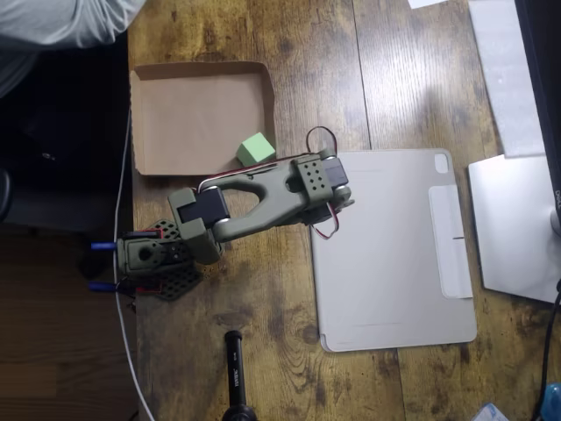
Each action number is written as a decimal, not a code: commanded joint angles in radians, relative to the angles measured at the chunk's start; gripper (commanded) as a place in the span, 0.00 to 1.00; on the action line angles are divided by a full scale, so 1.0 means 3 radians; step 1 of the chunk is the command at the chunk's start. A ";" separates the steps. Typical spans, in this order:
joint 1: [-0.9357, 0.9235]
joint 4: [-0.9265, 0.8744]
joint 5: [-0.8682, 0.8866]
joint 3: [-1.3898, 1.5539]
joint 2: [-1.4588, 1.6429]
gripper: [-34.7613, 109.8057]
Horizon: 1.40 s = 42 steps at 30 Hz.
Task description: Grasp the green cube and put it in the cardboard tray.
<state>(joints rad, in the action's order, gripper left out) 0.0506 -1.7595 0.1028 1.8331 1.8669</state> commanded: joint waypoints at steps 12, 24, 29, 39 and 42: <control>-0.0445 -0.0005 -0.0261 -0.0010 0.0056 0.25; -0.0542 -0.0092 -0.0297 -0.0015 0.0020 0.24; -0.0557 -0.0107 -0.0322 -0.0031 0.0020 0.24; -0.0568 -0.0112 -0.0332 -0.0036 0.0015 0.24; -0.0568 -0.0112 -0.0327 -0.0036 0.0000 0.24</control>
<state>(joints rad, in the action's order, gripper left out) -0.0951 -1.7702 0.0046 1.8423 1.8561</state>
